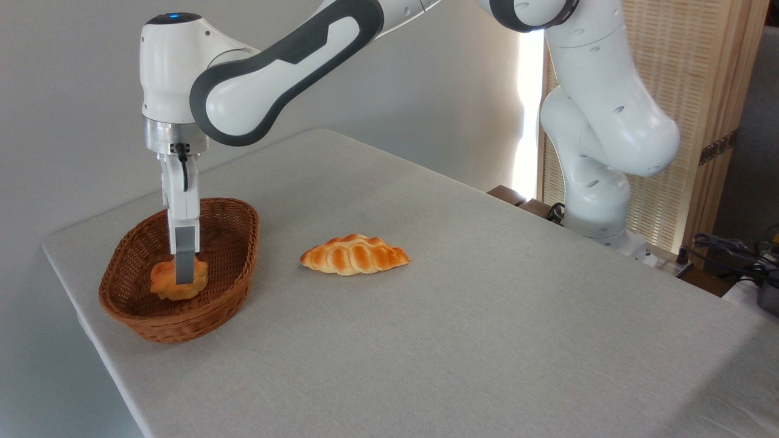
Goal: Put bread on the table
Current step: 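Close the gripper on the round bread roll inside the basket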
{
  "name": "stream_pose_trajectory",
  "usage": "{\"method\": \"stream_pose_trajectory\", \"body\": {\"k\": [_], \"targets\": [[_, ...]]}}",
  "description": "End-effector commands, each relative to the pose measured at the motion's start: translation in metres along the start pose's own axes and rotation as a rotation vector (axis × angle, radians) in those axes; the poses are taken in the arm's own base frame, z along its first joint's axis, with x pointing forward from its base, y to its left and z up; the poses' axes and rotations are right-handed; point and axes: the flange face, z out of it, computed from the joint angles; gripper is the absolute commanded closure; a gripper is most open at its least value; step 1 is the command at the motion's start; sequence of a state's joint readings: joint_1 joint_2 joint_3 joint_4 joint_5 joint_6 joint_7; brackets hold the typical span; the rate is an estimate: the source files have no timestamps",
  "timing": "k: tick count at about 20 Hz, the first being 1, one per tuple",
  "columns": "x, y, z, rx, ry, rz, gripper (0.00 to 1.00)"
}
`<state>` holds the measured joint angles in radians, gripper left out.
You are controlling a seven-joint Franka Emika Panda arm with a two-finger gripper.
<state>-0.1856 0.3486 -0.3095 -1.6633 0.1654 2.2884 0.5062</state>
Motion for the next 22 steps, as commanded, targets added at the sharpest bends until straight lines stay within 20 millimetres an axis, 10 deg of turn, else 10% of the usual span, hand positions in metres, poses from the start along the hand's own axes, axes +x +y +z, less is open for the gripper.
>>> {"method": "stream_pose_trajectory", "body": {"k": [1,13,18,22], "targets": [[0.001,0.001,0.004,0.012,0.019,0.004,0.0],[0.002,0.005,0.017,0.007,0.027,0.008,0.02],[0.001,0.007,0.022,0.02,0.048,0.018,0.66],[0.001,0.008,0.023,0.022,0.044,0.021,0.76]]}}
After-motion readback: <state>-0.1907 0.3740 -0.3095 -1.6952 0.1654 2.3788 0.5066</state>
